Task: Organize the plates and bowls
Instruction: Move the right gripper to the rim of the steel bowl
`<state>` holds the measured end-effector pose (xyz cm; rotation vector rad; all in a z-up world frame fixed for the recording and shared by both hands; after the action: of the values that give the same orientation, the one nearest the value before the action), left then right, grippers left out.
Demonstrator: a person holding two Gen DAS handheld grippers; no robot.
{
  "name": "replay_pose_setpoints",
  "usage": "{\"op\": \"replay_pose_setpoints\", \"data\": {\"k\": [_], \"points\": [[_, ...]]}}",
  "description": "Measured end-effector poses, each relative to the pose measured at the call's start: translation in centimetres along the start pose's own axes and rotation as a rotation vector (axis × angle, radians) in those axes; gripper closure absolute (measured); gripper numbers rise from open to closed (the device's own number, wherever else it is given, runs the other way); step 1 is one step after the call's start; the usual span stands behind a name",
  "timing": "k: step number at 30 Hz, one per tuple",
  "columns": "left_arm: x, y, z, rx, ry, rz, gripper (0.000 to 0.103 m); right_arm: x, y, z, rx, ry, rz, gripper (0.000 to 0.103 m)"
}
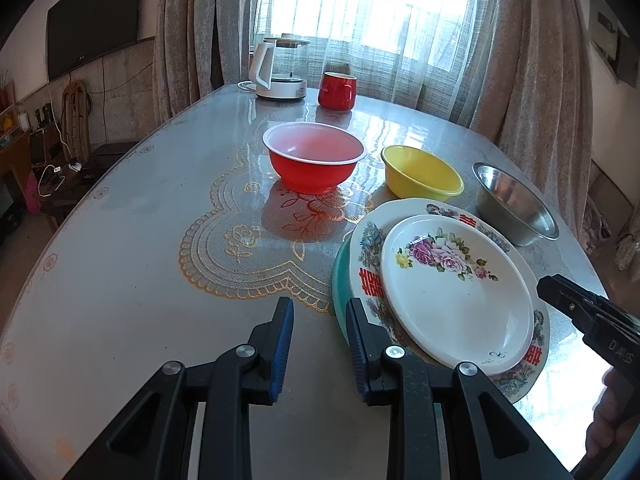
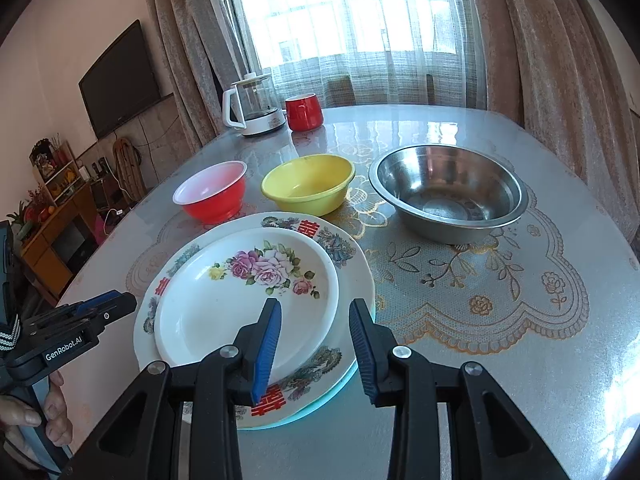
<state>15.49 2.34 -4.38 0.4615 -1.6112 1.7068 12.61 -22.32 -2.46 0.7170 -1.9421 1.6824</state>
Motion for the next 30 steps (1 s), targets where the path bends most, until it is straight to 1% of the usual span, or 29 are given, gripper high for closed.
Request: {"op": "replay_pose_setpoints", "data": {"k": [4,7,16,18,20,25,30], "points": [[0.1,-0.2,0.1,-0.012,0.010,0.016,0.074,-0.2,-0.2,0.6,-0.033,-0.010,-0.005,0.067],[-0.2,-0.3,0.1,-0.007,0.013,0.010,0.073,-0.6,-0.1,0.9,-0.043,-0.009,-0.017,0.067],[-1.2,-0.9,-1.1,0.049,0.013,-0.021,0.073,-0.9,-0.5,0.7,-0.037,-0.018,-0.014,0.067],[-1.2,-1.2,-1.2,0.043,0.012,-0.011,0.073,-1.0,-0.8,0.5,-0.032,-0.023,-0.013,0.067],[-1.1,-1.6,-1.3,0.033,-0.007,0.007,0.073,-1.2,-1.1,0.2,-0.024,-0.030,-0.014,0.067],[-1.4,-2.3,-1.7,0.032,0.004,0.016,0.073,-1.7,-1.3,-0.3,-0.021,-0.048,-0.027,0.067],[-1.8,-2.9,-2.3,0.050,0.014,0.016,0.073,-2.2,-1.8,-1.2,-0.013,-0.089,-0.045,0.067]]}}
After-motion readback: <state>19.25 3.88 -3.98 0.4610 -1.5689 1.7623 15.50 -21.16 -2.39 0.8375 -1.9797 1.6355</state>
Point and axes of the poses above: each gripper's, at about its wrist camera, not at the fingertips, and x roughly against the way its jaws point, z to its right, y to its underside, the point moved 3 cm from there along -x, roughly the way its jaws point, and after that the axes turned 1 degree about z, right-handed, at the moved point
